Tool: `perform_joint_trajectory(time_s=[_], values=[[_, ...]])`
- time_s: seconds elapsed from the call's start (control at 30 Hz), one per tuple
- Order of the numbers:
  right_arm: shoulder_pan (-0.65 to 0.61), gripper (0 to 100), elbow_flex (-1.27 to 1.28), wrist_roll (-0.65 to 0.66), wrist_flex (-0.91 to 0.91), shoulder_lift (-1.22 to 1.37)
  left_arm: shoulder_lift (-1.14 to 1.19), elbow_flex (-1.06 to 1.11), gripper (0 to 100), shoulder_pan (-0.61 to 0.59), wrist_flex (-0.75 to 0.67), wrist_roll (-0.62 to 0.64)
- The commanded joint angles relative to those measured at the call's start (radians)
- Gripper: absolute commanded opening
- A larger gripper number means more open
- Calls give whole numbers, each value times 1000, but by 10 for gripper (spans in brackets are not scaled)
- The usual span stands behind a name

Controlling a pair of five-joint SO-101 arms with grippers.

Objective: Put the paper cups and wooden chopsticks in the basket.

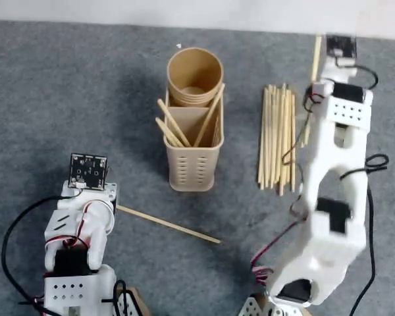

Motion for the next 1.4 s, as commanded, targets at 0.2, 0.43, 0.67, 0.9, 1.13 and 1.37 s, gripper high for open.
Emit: perform_joint_trajectory(time_s=[0.2, 0.43, 0.67, 0.9, 1.13, 1.37], values=[[-183, 6, -38, -23, 140, -533, -7, -4, 140, 13, -21, -11], [-337, 6, -35, -86, 125, -796, -7, -4, 140, 13, -21, -11], [-487, 6, 116, -106, 127, -1050, -7, -4, 140, 13, -21, -11], [-492, 6, 558, -120, -232, -1227, -7, -4, 140, 13, -21, -11], [-615, 6, 918, -115, -704, -1230, -7, -4, 140, 13, -21, -11], [-697, 6, 1043, -120, -848, -1228, -7, -2, 140, 13, -21, -11]])
